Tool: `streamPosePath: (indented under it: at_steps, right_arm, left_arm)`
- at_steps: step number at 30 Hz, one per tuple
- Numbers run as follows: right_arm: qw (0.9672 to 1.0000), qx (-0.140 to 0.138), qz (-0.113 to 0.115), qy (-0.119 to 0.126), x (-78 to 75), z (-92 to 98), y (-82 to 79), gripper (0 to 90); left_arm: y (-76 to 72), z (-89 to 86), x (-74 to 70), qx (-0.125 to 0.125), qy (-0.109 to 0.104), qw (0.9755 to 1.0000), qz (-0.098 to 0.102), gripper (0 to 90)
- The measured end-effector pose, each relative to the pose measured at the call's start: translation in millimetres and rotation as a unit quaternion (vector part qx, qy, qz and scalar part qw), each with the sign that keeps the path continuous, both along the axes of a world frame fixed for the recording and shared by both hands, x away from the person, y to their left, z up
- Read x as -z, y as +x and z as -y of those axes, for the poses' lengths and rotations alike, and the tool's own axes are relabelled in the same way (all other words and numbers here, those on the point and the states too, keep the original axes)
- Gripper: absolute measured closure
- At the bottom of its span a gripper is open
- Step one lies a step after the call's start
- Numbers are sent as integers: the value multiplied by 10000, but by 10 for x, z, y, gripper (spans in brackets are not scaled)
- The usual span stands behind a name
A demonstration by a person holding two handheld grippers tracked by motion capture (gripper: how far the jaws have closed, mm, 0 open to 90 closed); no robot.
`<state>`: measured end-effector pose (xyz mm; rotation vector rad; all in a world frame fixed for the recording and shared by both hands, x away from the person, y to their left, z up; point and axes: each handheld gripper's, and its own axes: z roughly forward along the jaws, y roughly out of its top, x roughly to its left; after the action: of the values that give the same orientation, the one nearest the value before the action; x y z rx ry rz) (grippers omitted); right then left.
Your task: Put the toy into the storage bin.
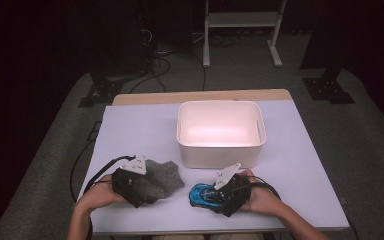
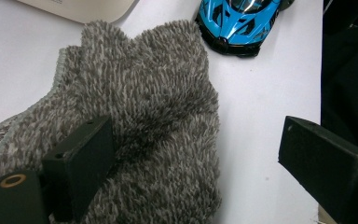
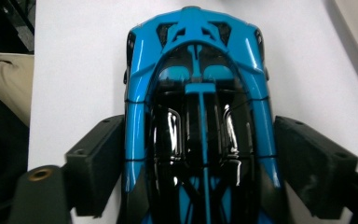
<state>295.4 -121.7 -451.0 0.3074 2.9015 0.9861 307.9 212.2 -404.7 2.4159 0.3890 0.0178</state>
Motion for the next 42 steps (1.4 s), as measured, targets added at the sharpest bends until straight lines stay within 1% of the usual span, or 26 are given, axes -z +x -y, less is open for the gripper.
streamPosePath:
  at_steps: [4, 5, 6, 7, 14, 19, 20, 22, 23, 25, 28, 32, 34, 35, 37, 40, 42]
  right_arm:
    - [10000, 32, 64, 16, 10, 2, -15, 186]
    - [9999, 19, 106, 26, 11, 3, -20, 198]
    - [9999, 31, 101, 35, 8, 10, -29, 246]
    - [9999, 9, 133, 68, 4, 17, -41, 247]
    - [9996, -85, 258, 29, -10, 3, -59, 250]
    - [9997, -126, 213, 75, -25, 16, -41, 254]
    - [9997, -102, 205, 125, -43, 24, -38, 254]
    - [9996, -115, 239, 112, -81, 34, -20, 254]
    - [9995, -101, 295, 92, -91, 37, -20, 254]
    - [9997, -118, 188, 120, -102, 48, -8, 255]
    - [9996, -115, 170, 204, -135, 68, 2, 254]
    - [9994, -73, 150, 319, -236, 99, -1, 254]
    - [9992, -94, 200, 345, -300, 121, 3, 254]
    - [9991, -78, 184, 368, -333, 131, 1, 254]
    - [9989, -83, 248, 394, -409, 155, -1, 254]
    - [9985, -80, 234, 490, -538, 192, -12, 254]
    - [9982, -82, 296, 507, -629, 213, -23, 254]
  left_arm:
    - [0, 8, 2, 3, 11, 10000, 2, 99]
    - [-1, 9, 0, 4, 14, 10000, 3, 99]
    - [-1, 11, -2, 11, 15, 10000, 10, 99]
    - [-1, 12, -4, 19, 13, 10000, 15, 99]
    - [-1, 5, 2, 3, 7, 10000, 6, 99]
    - [3, -13, 4, -34, -12, 10000, -7, 99]
    - [4, -14, 5, -35, -13, 10000, -8, 99]
    - [7, -13, 9, -24, -3, 10000, -1, 99]
    - [6, -10, 10, -18, 3, 10000, -2, 99]
    - [2, -9, 8, -10, 5, 10000, -5, 99]
    - [1, -17, 1, -24, -8, 10000, -4, 99]
    - [3, -16, 12, -23, 2, 10000, -15, 98]
    - [6, -16, 15, -19, -5, 10000, -13, 99]
    - [6, -18, 15, -29, -11, 10000, -20, 98]
    - [8, -26, 11, -21, -4, 10000, -6, 98]
    - [5, -30, 10, -49, -20, 10000, -22, 98]
    - [4, -31, 11, -45, -22, 10000, -19, 99]
